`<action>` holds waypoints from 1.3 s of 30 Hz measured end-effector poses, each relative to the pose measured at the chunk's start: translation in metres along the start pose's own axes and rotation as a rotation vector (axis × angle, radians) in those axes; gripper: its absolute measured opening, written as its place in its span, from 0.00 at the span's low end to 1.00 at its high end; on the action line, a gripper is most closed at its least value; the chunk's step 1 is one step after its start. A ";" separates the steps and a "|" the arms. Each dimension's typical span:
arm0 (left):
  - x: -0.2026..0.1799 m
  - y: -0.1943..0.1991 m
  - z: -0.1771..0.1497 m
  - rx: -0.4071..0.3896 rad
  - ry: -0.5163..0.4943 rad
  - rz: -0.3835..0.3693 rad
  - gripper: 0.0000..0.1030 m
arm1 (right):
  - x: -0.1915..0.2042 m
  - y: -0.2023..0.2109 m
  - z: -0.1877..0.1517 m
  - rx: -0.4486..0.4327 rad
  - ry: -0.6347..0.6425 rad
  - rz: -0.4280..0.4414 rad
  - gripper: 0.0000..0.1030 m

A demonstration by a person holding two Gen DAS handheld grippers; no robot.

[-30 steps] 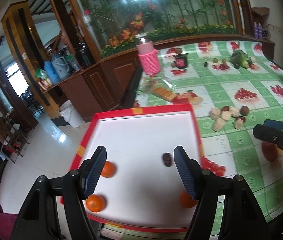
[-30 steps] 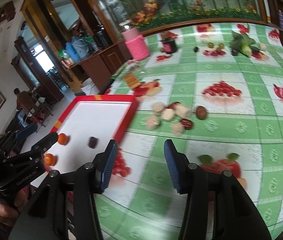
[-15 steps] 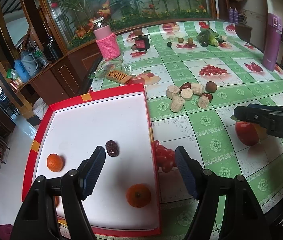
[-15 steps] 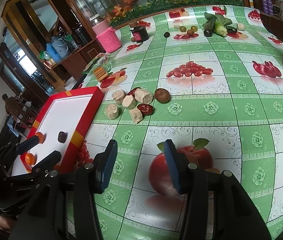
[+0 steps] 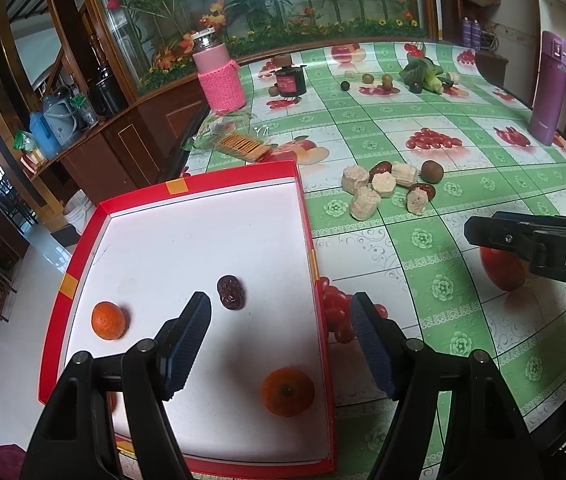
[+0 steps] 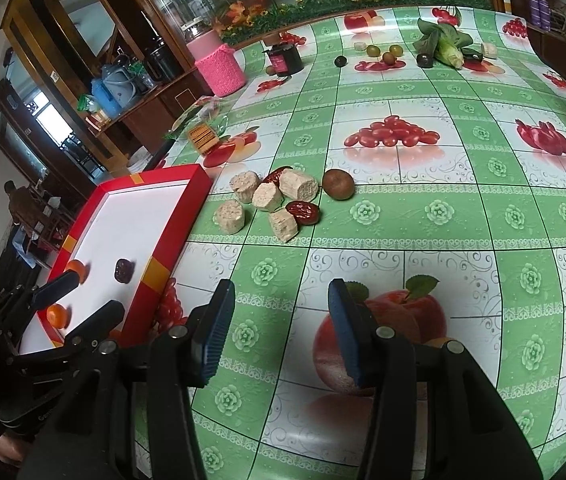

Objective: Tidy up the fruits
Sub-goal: 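Withdraw both tools from the tray toward the beige cake pieces, then grasp a beige cake cube with the right tool while the left grasps a round cake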

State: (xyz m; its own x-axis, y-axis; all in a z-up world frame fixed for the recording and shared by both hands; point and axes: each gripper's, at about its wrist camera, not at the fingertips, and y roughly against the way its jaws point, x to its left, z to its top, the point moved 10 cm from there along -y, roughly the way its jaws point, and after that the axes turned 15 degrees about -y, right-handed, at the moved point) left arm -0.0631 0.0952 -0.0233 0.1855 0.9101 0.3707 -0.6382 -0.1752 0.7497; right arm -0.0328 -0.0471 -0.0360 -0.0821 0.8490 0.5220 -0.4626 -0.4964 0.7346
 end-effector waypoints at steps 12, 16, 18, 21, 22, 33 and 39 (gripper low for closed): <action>0.002 -0.008 -0.003 0.008 0.016 -0.018 0.70 | 0.006 -0.011 0.000 0.012 0.023 -0.023 0.49; 0.004 -0.011 -0.004 0.013 0.022 -0.021 0.70 | 0.005 -0.018 0.002 0.018 0.036 -0.047 0.49; 0.005 -0.014 -0.005 0.017 0.027 -0.028 0.70 | 0.006 -0.022 0.003 0.018 0.051 -0.056 0.49; 0.005 -0.017 -0.004 0.022 0.028 -0.039 0.70 | 0.010 -0.028 0.008 0.003 0.087 -0.083 0.49; 0.005 -0.017 -0.004 0.022 0.028 -0.042 0.70 | 0.010 -0.029 0.010 -0.001 0.094 -0.089 0.49; 0.021 -0.015 0.006 0.013 0.017 -0.021 0.70 | 0.017 -0.067 0.030 -0.006 0.112 -0.155 0.37; 0.024 -0.011 0.006 0.011 0.013 -0.019 0.70 | 0.014 -0.070 0.035 -0.033 0.120 -0.204 0.23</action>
State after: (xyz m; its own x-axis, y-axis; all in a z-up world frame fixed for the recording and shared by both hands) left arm -0.0474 0.1165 -0.0194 0.1882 0.9180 0.3491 -0.6266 -0.1615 0.7625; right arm 0.0291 -0.0062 -0.0651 -0.0869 0.9476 0.3073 -0.5090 -0.3074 0.8040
